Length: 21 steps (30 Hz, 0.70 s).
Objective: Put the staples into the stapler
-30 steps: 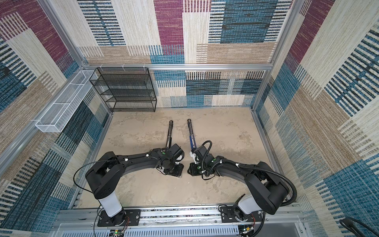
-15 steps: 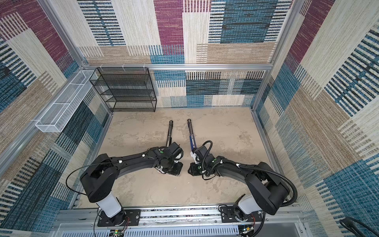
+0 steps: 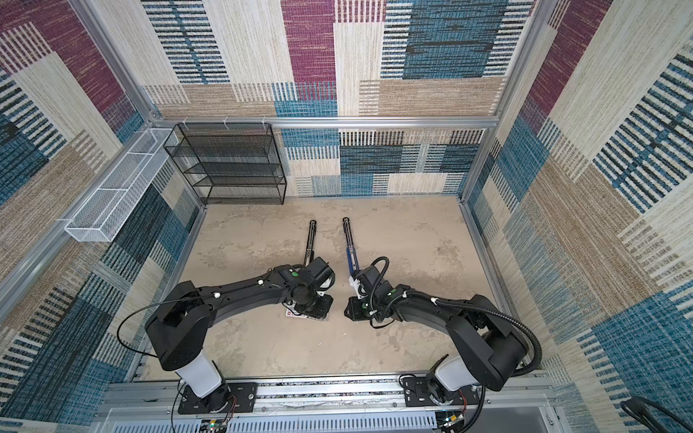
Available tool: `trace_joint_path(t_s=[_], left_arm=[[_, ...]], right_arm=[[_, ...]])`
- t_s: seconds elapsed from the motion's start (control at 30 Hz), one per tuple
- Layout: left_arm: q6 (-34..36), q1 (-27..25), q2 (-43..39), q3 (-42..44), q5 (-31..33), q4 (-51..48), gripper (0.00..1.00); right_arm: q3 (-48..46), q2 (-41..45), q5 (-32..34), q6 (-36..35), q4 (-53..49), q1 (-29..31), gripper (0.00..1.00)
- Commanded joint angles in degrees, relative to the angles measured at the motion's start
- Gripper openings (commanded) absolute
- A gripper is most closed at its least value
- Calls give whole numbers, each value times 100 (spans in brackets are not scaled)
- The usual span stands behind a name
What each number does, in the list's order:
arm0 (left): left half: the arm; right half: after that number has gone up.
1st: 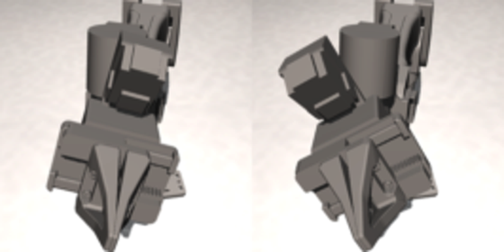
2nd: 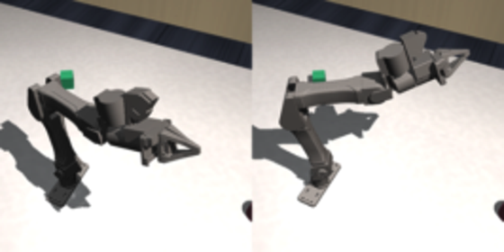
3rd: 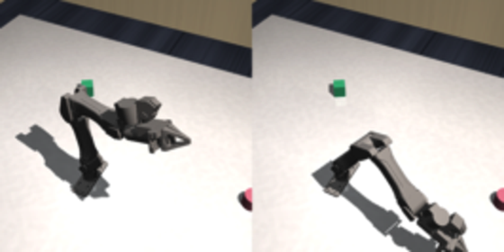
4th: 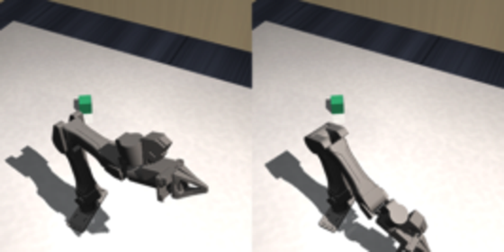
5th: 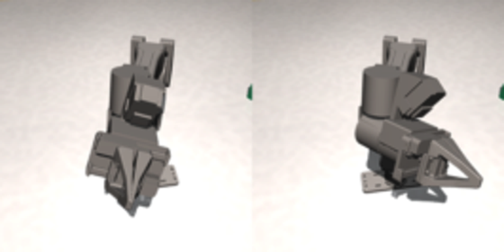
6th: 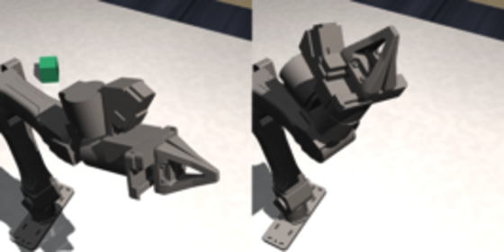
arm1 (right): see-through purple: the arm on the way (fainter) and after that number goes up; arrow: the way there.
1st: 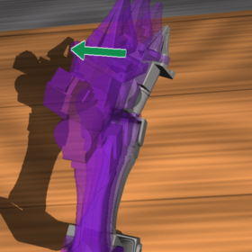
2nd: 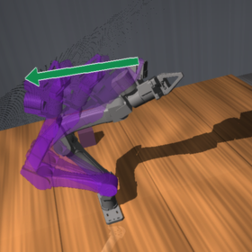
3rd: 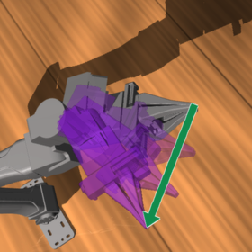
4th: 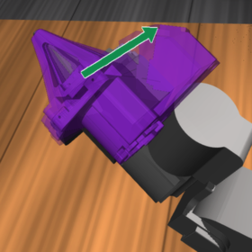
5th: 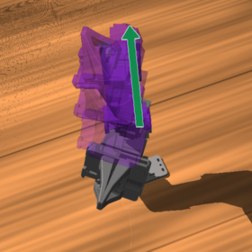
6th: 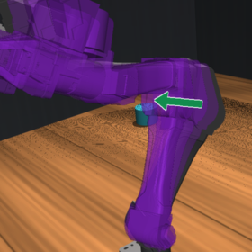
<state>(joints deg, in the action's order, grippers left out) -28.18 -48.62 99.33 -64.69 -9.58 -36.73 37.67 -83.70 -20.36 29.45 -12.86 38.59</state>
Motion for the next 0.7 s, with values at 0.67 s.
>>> trace_joint_path(t_s=[0.67], left_arm=[[116, 2, 299, -127, -217, -173, 19]], right_arm=[[41, -60, 33, -36, 192, -29, 25]])
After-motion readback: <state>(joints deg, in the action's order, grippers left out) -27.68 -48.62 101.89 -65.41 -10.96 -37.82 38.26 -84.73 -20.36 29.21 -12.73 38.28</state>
